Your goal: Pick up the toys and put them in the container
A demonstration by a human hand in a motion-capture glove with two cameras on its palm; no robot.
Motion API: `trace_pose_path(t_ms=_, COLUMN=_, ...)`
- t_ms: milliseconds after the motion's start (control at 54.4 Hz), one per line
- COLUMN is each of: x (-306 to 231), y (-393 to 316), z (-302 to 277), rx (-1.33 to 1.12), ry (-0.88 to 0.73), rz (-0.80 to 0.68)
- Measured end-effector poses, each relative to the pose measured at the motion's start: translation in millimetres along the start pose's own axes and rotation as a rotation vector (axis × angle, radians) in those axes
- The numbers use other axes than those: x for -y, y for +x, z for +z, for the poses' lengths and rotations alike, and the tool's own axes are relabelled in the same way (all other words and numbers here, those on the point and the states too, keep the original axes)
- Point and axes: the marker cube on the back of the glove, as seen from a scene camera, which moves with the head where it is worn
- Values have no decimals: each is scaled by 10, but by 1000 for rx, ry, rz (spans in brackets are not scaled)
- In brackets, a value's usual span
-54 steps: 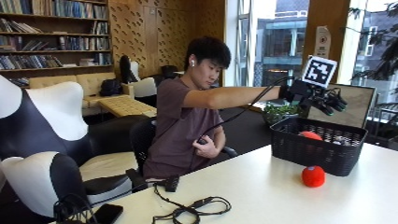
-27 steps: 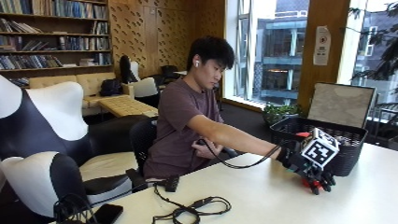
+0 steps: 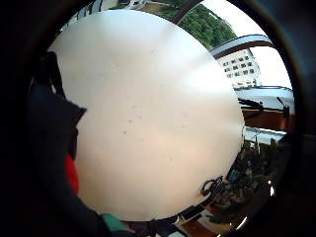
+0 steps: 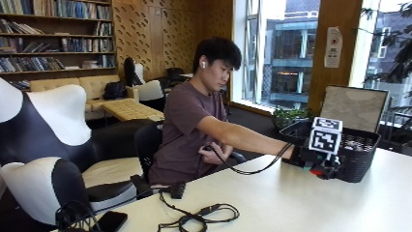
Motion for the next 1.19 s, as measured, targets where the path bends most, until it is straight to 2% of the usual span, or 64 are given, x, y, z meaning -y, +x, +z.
trace_pose_path(t_ms=184, x=8, y=-264, z=-849, rx=-12, ry=80, rz=15)
trace_pose_path(t_ms=275, x=-56, y=-435, z=-1409, rx=-104, ry=146, rz=-2)
trace_pose_path(t_ms=349, x=-143, y=-482, z=-1809, rx=-202, ry=169, rz=-38)
trace_pose_path(t_ms=422, x=-230, y=-769, z=-2179, rx=-129, ry=206, rz=-68)
trace_pose_path(t_ms=496, x=-301, y=-882, z=-2448, rx=-258, ry=237, rz=-89)
trace_pose_path(t_ms=569, x=-397, y=-1184, z=-2622, rx=-200, ry=237, rz=-213)
trace_pose_path(t_ms=624, x=-430, y=-1433, z=-2680, rx=-179, ry=241, rz=-257)
trace_pose_path(t_ms=716, x=-360, y=-1918, z=-2684, rx=-201, ry=260, rz=-123)
trace_pose_path(t_ms=790, x=-353, y=-2251, z=-2619, rx=-156, ry=242, rz=-199)
trace_pose_path(t_ms=937, x=-253, y=-2801, z=-2343, rx=-158, ry=208, rz=-247)
trace_pose_path(t_ms=992, x=-251, y=-3023, z=-2236, rx=-144, ry=189, rz=-329)
trace_pose_path(t_ms=1010, x=-233, y=-3096, z=-2202, rx=-147, ry=190, rz=-313)
trace_pose_path(t_ms=1065, x=-125, y=-3208, z=-2116, rx=-190, ry=214, rz=-126)
trace_pose_path(t_ms=1084, x=-114, y=-3254, z=-2091, rx=-185, ry=213, rz=-129)
trace_pose_path(t_ms=1139, x=-158, y=-3456, z=-2005, rx=-124, ry=178, rz=-341)
trace_pose_path(t_ms=1194, x=-140, y=-3494, z=-1925, rx=-132, ry=144, rz=-417)
